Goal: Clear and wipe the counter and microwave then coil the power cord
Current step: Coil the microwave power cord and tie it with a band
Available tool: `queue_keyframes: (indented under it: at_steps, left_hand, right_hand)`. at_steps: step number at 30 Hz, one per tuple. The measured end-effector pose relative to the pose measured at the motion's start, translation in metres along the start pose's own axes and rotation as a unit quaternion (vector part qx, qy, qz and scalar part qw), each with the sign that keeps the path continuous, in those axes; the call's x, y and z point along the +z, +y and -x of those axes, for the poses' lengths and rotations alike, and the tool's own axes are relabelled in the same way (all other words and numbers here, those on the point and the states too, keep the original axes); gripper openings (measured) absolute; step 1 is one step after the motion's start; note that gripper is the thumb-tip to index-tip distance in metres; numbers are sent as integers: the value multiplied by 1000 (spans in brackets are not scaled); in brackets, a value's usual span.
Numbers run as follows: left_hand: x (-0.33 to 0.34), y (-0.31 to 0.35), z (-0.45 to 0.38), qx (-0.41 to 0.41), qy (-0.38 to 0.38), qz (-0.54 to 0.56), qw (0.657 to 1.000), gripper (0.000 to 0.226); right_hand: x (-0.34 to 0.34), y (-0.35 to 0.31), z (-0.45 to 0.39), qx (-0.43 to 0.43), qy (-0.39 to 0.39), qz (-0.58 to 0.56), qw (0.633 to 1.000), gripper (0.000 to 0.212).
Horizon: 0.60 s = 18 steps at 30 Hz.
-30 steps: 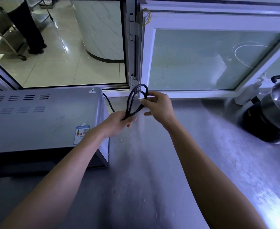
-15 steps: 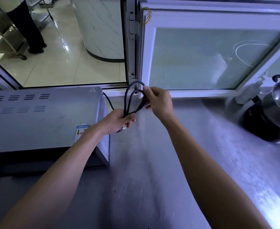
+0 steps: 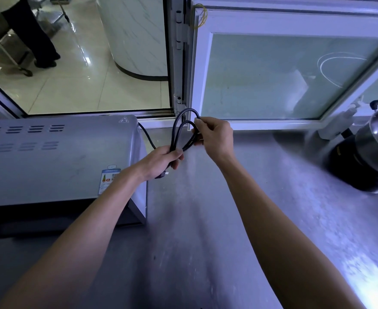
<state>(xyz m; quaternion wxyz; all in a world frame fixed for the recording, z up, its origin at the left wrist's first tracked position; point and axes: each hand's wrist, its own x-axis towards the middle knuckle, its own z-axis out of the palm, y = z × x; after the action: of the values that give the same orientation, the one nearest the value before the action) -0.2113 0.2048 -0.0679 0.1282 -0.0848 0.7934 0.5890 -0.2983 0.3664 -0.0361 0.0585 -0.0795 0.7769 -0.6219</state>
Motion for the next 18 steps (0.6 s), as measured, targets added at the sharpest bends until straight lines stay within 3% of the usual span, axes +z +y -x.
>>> queue_keyframes:
  at_steps: [4,11,15,18]
  left_hand:
    - [-1,-2,-2,4,26,29,999,42]
    - [-4,-15,-6,55,41,-25,997,34]
    - [1,-17,-10,72,77,-50,993,25]
    - [7,-17,-10,62,82,-93,990,30]
  right_hand:
    - [0,1,2,12,-2,-19,1000,17]
    - [-7,16,6,39,-41,-31,998,12]
    - [-12,26,5,21,-42,27,999,18]
    - [-13,28,8,-17,-47,92,995,25]
